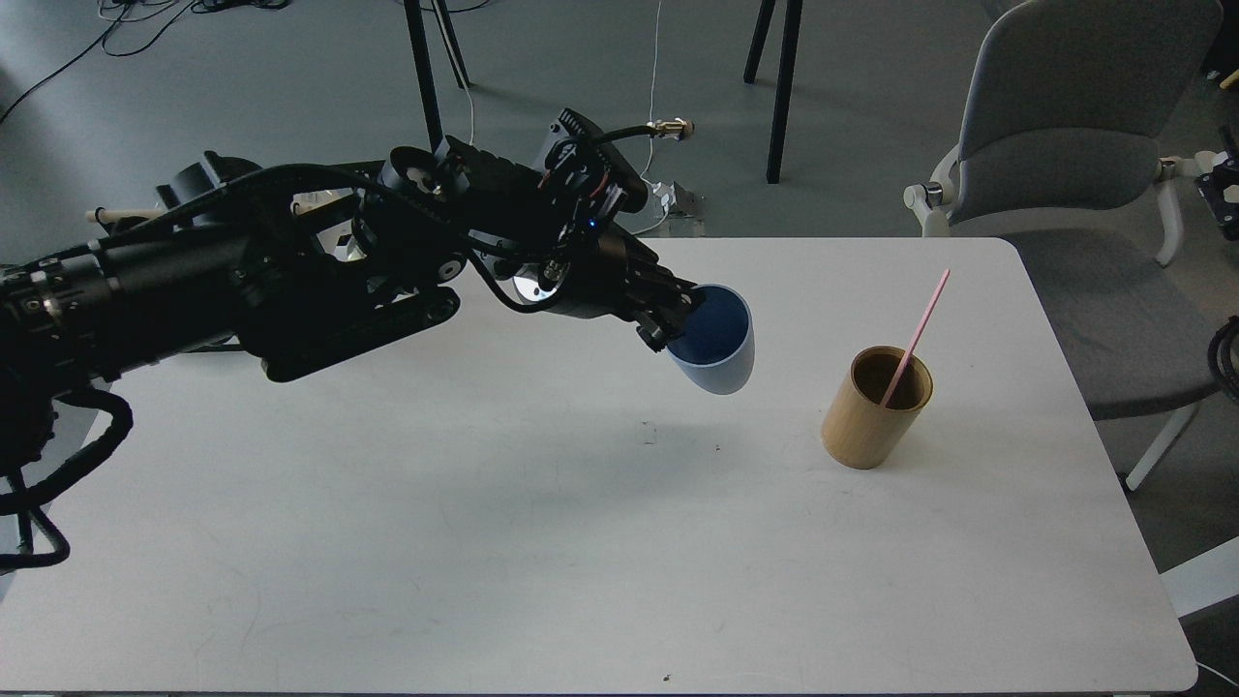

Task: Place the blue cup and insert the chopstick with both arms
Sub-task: 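Carry the blue cup toward the tan cup and set it down, then open the left gripper and retract the left arm to rest, then reach the right gripper to the straw in the tan cup and grasp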

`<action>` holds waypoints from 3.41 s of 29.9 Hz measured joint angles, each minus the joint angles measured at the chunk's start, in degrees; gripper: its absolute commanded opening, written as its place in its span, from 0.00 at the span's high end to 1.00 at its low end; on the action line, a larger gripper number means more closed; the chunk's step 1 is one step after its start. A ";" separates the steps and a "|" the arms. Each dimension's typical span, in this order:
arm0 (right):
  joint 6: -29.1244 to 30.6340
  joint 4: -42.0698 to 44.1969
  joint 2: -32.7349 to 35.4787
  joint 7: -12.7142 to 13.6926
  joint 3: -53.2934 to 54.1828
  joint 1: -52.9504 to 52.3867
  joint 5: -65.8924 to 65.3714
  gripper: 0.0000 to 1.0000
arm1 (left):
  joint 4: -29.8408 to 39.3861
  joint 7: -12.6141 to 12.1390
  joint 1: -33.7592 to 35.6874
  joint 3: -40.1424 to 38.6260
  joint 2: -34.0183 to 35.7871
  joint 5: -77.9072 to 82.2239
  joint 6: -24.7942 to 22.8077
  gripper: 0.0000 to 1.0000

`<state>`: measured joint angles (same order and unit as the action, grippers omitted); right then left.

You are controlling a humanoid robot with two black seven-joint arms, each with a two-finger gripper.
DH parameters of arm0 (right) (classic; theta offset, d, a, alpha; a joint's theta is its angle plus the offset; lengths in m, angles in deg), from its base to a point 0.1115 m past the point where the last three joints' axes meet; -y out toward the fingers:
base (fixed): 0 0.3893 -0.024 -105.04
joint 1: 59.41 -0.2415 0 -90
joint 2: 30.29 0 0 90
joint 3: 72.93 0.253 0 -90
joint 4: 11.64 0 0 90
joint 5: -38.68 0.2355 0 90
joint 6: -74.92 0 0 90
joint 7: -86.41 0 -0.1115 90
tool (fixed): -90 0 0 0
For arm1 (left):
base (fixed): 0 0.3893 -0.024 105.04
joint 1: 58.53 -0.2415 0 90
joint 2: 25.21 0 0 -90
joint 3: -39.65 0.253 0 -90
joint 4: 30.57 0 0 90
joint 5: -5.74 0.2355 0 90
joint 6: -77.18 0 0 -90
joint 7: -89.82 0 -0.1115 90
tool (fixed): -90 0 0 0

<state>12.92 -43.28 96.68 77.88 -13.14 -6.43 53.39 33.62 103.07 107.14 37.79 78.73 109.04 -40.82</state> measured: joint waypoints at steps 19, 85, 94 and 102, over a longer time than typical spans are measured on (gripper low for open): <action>0.00 1.24 1.80 -0.17 0.17 1.40 0.28 0.01 | -10.30 4.21 -4.03 9.36 -8.68 0.32 0.00 0.95; -13.36 -44.70 20.02 0.29 -23.73 -5.85 -69.87 0.02 | -41.72 3.20 -16.37 -34.10 3.41 -115.35 0.00 0.01; -23.18 -49.41 20.74 0.12 -36.98 -4.09 -91.45 0.10 | -41.86 3.22 -19.37 -38.18 4.57 -115.52 0.00 0.01; -23.72 -42.19 14.32 0.10 -40.88 -3.25 -97.71 0.45 | -41.86 3.20 -19.42 -38.22 4.62 -115.52 -0.01 0.01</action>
<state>-10.80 -85.47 111.00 77.98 -54.02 -9.68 -44.32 -8.25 106.27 87.72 -0.43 83.35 -6.48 -40.82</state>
